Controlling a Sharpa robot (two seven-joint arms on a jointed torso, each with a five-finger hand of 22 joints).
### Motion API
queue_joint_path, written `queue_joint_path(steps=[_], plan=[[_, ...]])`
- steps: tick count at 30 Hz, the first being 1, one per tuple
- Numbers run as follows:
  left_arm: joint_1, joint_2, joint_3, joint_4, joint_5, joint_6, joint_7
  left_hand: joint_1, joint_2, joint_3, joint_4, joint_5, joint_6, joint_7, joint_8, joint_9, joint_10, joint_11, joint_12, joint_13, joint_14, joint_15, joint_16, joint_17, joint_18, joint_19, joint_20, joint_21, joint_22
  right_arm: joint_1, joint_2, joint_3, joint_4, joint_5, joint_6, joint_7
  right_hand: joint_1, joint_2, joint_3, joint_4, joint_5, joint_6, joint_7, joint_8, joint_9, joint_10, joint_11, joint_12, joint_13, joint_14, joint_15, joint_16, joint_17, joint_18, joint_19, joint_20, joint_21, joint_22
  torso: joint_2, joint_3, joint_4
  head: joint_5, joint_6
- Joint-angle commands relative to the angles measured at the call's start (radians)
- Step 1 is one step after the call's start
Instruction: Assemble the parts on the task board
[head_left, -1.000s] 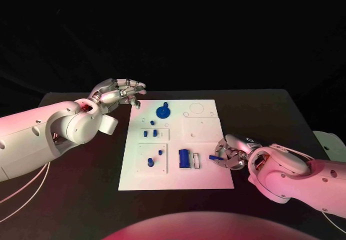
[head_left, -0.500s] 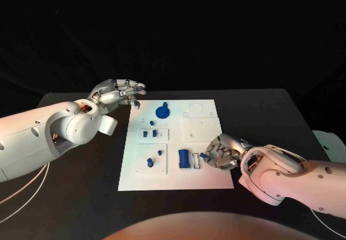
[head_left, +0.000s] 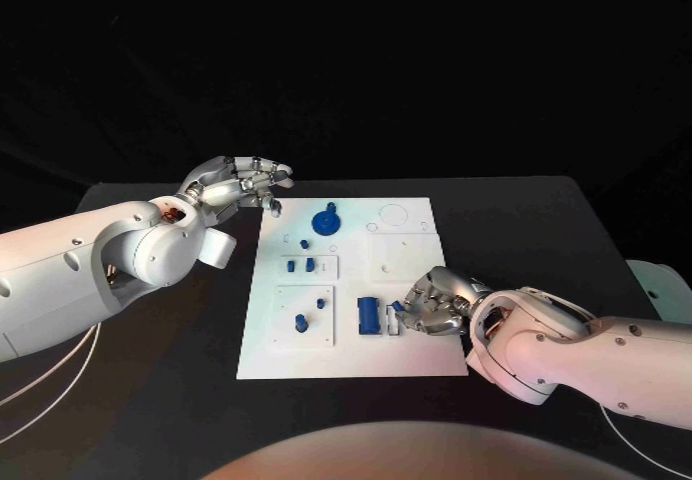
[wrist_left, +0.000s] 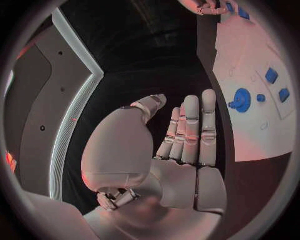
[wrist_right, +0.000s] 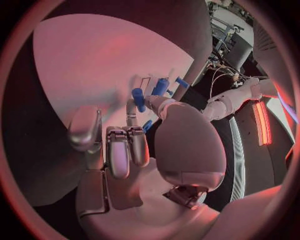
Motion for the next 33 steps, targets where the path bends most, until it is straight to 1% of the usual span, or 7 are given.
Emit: queue_joint_path(steps=[1, 7, 13, 18, 25, 31, 33], plan=[[0.000, 0.002, 0.001, 0.003, 0.001, 0.013, 0.002, 0.001, 0.009, -0.003, 0.004, 0.004, -0.007, 0.011, 0.006, 0.001, -0.009, -0.001, 0.003, -0.001, -0.008, 0.000, 0.004, -0.001, 0.011, 0.007, 0.003, -0.005, -0.001, 0.000, 0.007, 0.000, -0.007, 0.018, 0.044, -0.002, -0.019, 0.000, 0.000, 0.006, 0.002, 0.013, -0.004, -0.006, -0.001, 0.060, -0.005, 0.000, 0.195, 0.102, -0.005, 0.004, 0.263, -0.014, 0.007, -0.002, -0.005, 0.048, 0.000, 0.0000, 0.0000, 0.001, -0.002], [0.000, 0.002, 0.001, 0.002, 0.001, 0.014, 0.000, 0.000, 0.009, -0.003, 0.005, 0.007, -0.009, 0.011, 0.008, 0.001, -0.011, -0.001, 0.004, -0.002, -0.008, 0.000, 0.005, -0.002, 0.011, 0.008, 0.004, -0.007, -0.002, -0.001, 0.021, 0.000, -0.010, 0.031, 0.062, -0.001, -0.064, -0.003, -0.006, 0.008, -0.022, 0.017, -0.004, -0.009, -0.001, 0.062, -0.005, 0.002, 0.198, 0.102, -0.005, 0.004, 0.263, -0.014, 0.007, -0.002, -0.007, 0.049, 0.000, 0.0004, -0.0009, 0.002, -0.004], [0.001, 0.005, 0.001, 0.002, 0.001, 0.017, -0.001, 0.000, 0.009, -0.003, 0.005, 0.007, -0.009, 0.011, 0.008, 0.001, -0.011, -0.001, 0.004, -0.002, -0.008, 0.000, 0.005, -0.002, 0.011, 0.008, 0.004, -0.007, -0.002, -0.001, 0.025, 0.000, -0.013, 0.034, 0.070, 0.000, -0.071, -0.005, -0.007, 0.007, -0.027, 0.019, -0.004, -0.009, -0.001, 0.062, -0.005, 0.003, 0.198, 0.102, -0.005, 0.004, 0.263, -0.014, 0.007, -0.002, -0.007, 0.050, 0.000, 0.0003, -0.0014, 0.004, 0.002], [0.001, 0.004, 0.001, 0.002, 0.001, 0.017, -0.003, 0.000, 0.009, -0.004, 0.006, 0.007, -0.010, 0.011, 0.009, 0.001, -0.012, -0.001, 0.005, -0.002, -0.008, 0.000, 0.005, -0.003, 0.011, 0.008, 0.004, -0.007, -0.002, -0.001, 0.027, 0.000, -0.014, 0.035, 0.075, 0.000, -0.071, -0.004, -0.007, 0.006, -0.027, 0.019, -0.005, -0.009, -0.001, 0.062, -0.005, 0.003, 0.198, 0.102, -0.005, 0.004, 0.263, -0.014, 0.008, -0.002, -0.007, 0.050, -0.001, 0.0014, 0.0001, 0.005, 0.002], [0.001, 0.004, 0.001, 0.001, 0.001, 0.018, -0.005, 0.000, 0.010, -0.004, 0.006, 0.007, -0.010, 0.011, 0.009, 0.001, -0.012, -0.001, 0.006, -0.002, -0.009, 0.000, 0.006, -0.003, 0.011, 0.008, 0.004, -0.007, -0.002, -0.001, 0.029, 0.000, -0.019, 0.033, 0.078, -0.001, -0.086, -0.004, -0.010, 0.007, -0.038, 0.023, -0.005, -0.010, -0.001, 0.062, -0.006, 0.002, 0.198, 0.102, -0.005, 0.004, 0.263, -0.014, 0.007, -0.002, -0.011, 0.049, -0.001, 0.0003, -0.0017, 0.004, 0.001], [0.001, 0.004, 0.001, 0.001, 0.001, 0.017, -0.006, -0.001, 0.009, -0.005, 0.007, 0.007, -0.010, 0.012, 0.010, 0.001, -0.013, -0.001, 0.006, -0.002, -0.009, 0.001, 0.006, -0.003, 0.011, 0.008, 0.004, -0.008, -0.002, -0.001, 0.033, 0.000, -0.021, 0.032, 0.073, -0.001, -0.155, 0.006, -0.096, 0.013, -0.178, 0.031, -0.004, -0.020, -0.006, 0.061, -0.005, 0.000, 0.197, 0.102, -0.004, 0.004, 0.263, -0.013, 0.007, -0.001, -0.017, 0.050, 0.000, 0.0004, -0.0007, 0.003, 0.003], [0.001, 0.004, 0.001, 0.001, 0.001, 0.018, -0.006, -0.001, 0.009, -0.005, 0.007, 0.007, -0.010, 0.012, 0.010, 0.001, -0.013, -0.001, 0.006, -0.002, -0.009, 0.001, 0.006, -0.003, 0.011, 0.008, 0.004, -0.008, -0.002, -0.001, 0.034, 0.000, -0.021, 0.031, 0.072, -0.001, -0.163, 0.014, -0.132, 0.014, -0.198, 0.033, -0.005, -0.023, -0.008, 0.061, -0.005, 0.000, 0.197, 0.102, -0.005, 0.004, 0.263, -0.013, 0.007, -0.001, -0.019, 0.050, 0.000, 0.0006, -0.0004, 0.003, 0.003]])
